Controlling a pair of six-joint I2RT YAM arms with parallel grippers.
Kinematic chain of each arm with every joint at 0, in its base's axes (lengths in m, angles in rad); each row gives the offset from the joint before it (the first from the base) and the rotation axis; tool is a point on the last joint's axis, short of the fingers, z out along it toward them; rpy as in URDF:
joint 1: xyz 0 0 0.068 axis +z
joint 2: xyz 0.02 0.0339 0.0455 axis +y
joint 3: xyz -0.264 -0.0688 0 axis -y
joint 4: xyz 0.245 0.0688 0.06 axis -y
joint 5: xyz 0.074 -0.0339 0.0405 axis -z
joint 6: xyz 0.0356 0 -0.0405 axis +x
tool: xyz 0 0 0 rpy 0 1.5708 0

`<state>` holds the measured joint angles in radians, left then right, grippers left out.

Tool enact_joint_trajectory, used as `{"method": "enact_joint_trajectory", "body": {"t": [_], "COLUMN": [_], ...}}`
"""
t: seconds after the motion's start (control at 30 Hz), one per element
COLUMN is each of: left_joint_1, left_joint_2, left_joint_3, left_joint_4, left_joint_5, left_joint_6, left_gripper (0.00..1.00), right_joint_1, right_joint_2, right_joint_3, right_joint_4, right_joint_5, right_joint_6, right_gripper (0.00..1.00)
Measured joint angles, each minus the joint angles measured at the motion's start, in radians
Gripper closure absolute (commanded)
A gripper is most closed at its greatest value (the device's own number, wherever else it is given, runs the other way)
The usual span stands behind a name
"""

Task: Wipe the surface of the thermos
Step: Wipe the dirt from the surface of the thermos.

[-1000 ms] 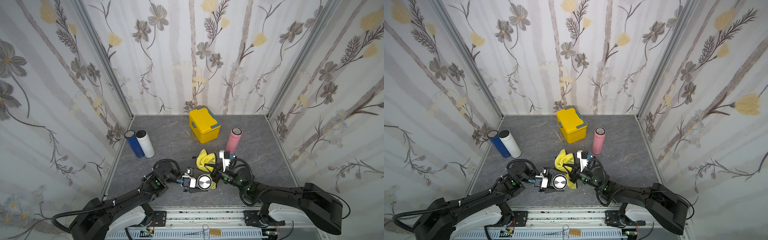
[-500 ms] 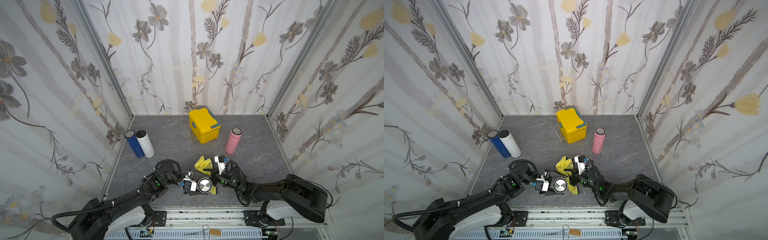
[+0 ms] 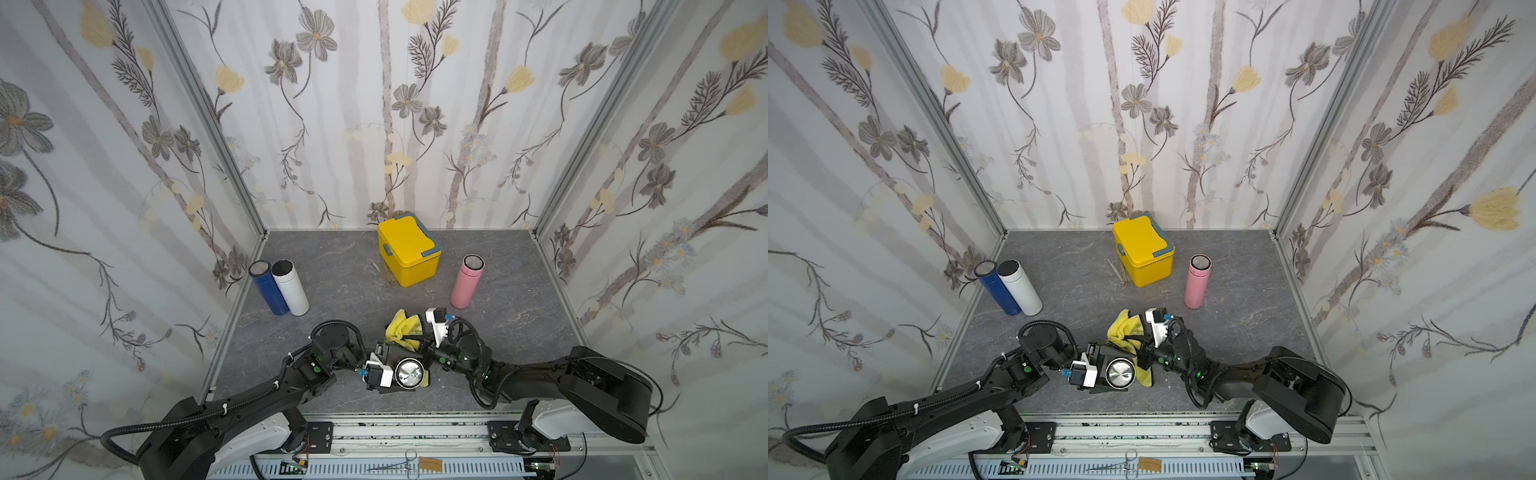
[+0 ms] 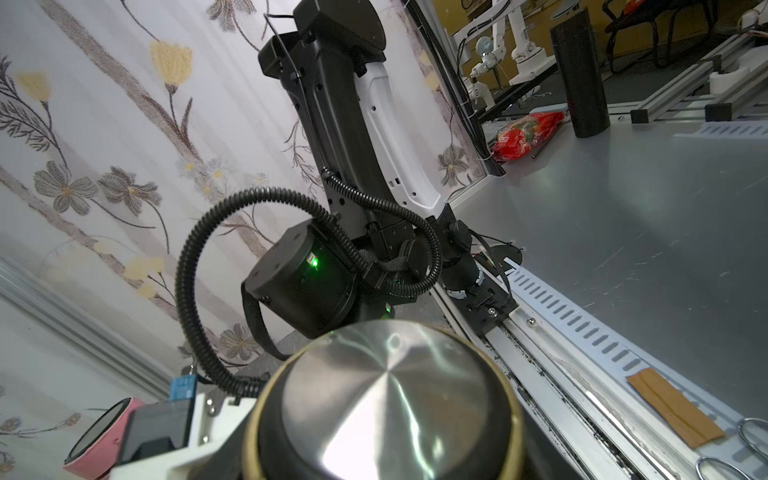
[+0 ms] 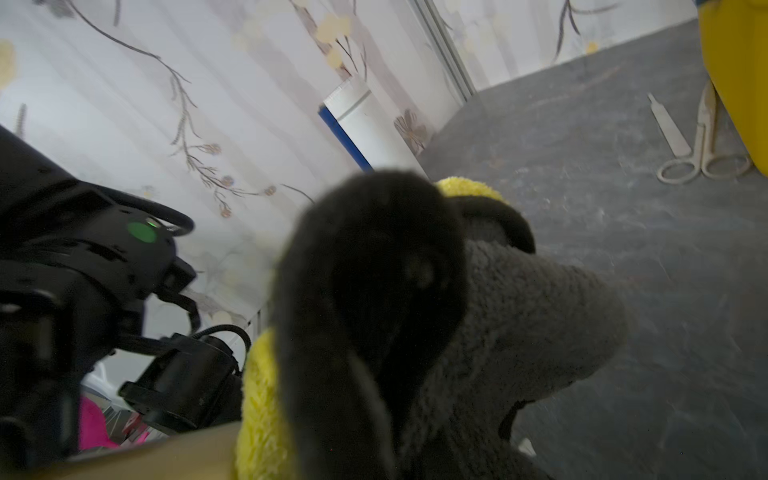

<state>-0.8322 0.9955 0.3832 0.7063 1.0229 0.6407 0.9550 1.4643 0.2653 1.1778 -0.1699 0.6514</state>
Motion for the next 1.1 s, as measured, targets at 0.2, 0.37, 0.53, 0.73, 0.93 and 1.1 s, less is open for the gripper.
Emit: {"method": "enact_joint_trajectory", "body": {"t": [0.2,0.37,0.53,0.73,0.93,1.1], "left_joint_1": [-0.003,-0.005,-0.005,-0.005,-0.002,-0.005], "left_joint_2": [-0.024,-0.025,0.006,0.110,0.153,0.161], "left_joint_3": [-0.019,-0.049,-0.047,0.053,0.242,0.346], "left_joint_4": [0.031,0.146,0.305,0.351,0.196,-0.002], "left_joint_5": [-0.030,-0.134,-0.296,-0.551,-0.901,-1.039], "left_joint_6": [0.007,-0.068,-0.255,-0.511,-0.769,-0.892], "left_gripper": [1.00,1.00,1.00,1.00,1.00,1.00], "right_joint_1": [-0.026,0.003,0.013,0.033,0.098,0.125], "right_joint_2": [-0.111,-0.367,-0.385,-0.289,-0.515,-0.610], "right_joint_3": [-0.013,0.022,-0.095,-0.139,-0.006,0.076], "right_joint_4": [0.029,-0.068,-0.046,-0.039,-0.272,-0.365], "right_joint_5": [-0.041,-0.003,0.081,0.114,0.232,0.282], "right_joint_6": [0.015,-0.032,-0.036,-0.014,-0.099,-0.160], "right_gripper": [1.00,1.00,1.00,1.00,1.00,1.00]}}
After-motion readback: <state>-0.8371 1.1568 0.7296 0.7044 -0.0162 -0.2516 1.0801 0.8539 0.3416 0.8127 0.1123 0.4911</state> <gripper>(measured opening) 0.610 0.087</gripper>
